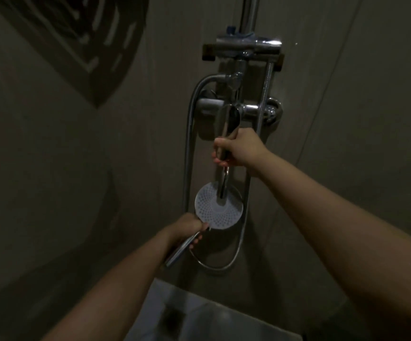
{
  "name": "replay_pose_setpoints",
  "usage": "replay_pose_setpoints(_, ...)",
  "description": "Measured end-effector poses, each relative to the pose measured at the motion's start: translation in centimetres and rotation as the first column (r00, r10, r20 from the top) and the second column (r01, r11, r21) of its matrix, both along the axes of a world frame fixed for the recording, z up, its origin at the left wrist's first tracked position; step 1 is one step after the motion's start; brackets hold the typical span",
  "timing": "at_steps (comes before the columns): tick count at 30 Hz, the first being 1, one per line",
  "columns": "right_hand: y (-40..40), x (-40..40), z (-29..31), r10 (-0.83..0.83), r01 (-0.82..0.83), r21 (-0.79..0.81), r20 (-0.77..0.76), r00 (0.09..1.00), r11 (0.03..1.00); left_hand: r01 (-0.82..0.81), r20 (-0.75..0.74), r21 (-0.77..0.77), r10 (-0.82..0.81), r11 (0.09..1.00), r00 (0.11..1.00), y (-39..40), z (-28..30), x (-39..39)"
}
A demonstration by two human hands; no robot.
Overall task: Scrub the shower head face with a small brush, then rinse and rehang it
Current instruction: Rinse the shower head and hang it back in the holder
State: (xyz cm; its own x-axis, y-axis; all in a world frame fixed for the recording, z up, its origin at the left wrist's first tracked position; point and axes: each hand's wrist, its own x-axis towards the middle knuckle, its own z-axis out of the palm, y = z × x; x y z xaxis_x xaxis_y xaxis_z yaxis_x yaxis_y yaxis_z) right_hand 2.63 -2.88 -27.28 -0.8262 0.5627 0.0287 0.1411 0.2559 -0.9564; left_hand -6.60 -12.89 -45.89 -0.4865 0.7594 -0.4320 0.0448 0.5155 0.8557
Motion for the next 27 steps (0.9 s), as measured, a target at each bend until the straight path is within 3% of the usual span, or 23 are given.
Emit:
replay_pose_setpoints(5, -0.7, 0.2, -0.9, -0.021, 0.029, 0.111, -0.072, 0.997, 0.993, 0.056, -0.159, 0.066, -0.045, 0.996, 0.986, -0.5, -2.7, -1.5)
replay_pose_setpoints(10, -1.4, 0.6, -1.2, -0.021, 0.034, 0.132, -0.099, 0.995, 0.991, 0.143, -0.273, 0.006, -0.136, 0.99, 0.952, -0.8, -4.5, -2.4)
replay_pose_setpoints(27, -1.2, 0.3, -1.3, -0.042, 0.05, 0.152, -0.056, 0.998, 0.987, 0.104, -0.259, 0.018, -0.096, 0.994, 0.961, 0.2, -4.6, -2.7)
